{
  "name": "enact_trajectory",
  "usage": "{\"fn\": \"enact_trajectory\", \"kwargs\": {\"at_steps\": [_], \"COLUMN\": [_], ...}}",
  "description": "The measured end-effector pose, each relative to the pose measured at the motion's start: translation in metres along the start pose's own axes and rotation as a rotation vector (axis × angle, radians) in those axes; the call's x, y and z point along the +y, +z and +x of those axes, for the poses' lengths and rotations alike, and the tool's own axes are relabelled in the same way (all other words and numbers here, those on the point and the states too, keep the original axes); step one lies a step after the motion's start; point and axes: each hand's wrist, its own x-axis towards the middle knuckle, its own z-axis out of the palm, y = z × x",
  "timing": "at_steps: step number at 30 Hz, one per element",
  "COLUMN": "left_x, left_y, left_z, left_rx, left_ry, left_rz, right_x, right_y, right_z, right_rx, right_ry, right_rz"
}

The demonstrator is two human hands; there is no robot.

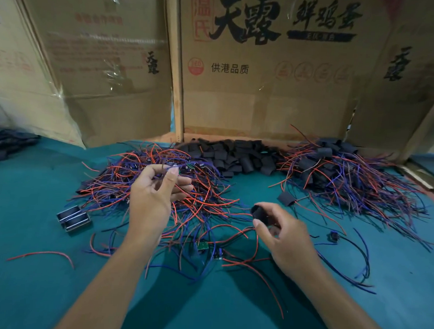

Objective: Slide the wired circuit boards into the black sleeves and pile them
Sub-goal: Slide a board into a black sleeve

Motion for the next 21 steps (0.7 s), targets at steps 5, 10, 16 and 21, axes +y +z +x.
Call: {"fn": "enact_trajectory", "kwargs": {"at_steps": [5, 10, 16, 21], "left_x": [0.000, -0.002, -0.006, -0.005], "left_y": [0.002, 0.003, 0.002, 0.001], "left_z": [-0.003, -0.005, -0.004, -0.006], "left_rx": [-0.065, -0.089, -0.104, -0.069], "left_ry": [0.042, 0.066, 0.083, 0.163], "left_rz": [0.060, 0.069, 0.081, 0.164], "right_x": [-0.010, -0.013, -0.019, -0.023], "right_y": [-0.006, -0.009, -0.012, -0.016], "right_z": [0.000, -0.001, -0.003, -0.005], "right_rx": [-0.010, -0.065, -0.099, 0.022], "right_ry": [-0.184, -0.244, -0.292, -0.251], "right_rz": [-0.144, -0.234, -0.265, -0.256]}}
